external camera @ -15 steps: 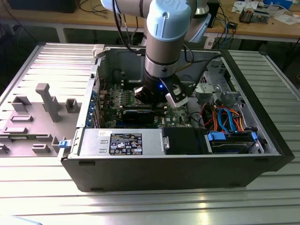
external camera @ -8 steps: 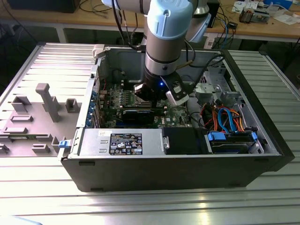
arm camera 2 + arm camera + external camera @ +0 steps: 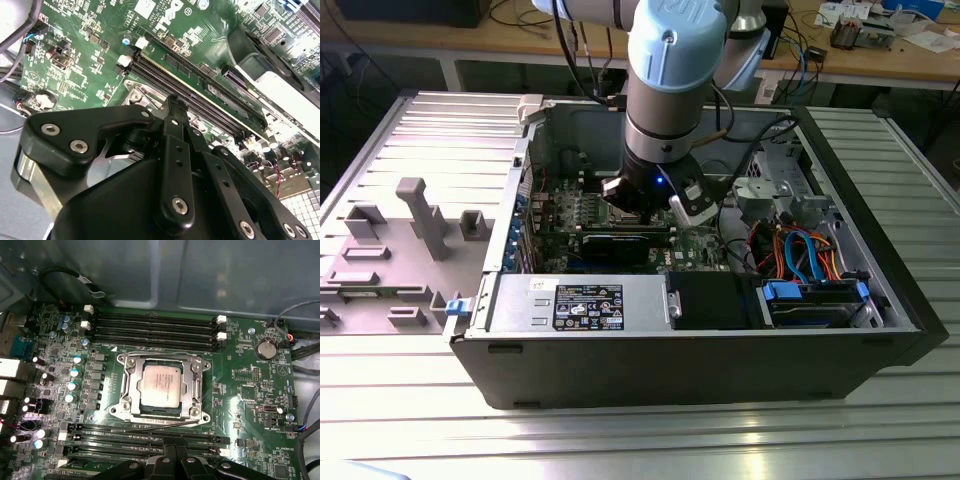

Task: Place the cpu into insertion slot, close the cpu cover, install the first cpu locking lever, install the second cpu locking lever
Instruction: 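Install the second cpu locking lever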

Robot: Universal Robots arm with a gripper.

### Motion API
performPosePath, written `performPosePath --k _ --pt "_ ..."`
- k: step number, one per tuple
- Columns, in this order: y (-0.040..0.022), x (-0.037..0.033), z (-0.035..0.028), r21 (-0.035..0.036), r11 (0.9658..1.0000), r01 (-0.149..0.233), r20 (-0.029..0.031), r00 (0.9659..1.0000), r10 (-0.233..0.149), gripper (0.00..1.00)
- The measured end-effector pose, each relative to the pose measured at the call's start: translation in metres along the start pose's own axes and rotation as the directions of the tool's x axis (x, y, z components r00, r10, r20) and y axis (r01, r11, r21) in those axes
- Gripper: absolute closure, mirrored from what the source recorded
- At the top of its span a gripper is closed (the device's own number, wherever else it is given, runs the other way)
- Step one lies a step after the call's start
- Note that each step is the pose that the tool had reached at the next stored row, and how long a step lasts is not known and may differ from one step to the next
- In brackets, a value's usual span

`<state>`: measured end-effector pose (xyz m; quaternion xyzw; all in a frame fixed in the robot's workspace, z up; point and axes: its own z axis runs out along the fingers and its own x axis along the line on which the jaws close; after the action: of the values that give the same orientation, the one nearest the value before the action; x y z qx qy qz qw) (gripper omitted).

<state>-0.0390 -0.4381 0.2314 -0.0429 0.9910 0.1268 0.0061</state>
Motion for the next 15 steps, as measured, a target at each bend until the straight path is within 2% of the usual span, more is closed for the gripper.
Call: performPosePath --k 15 --pt "0.0000 0.0033 0.0013 -0.0005 1.0000 0.000 0.0001 1.0000 0.000 0.89"
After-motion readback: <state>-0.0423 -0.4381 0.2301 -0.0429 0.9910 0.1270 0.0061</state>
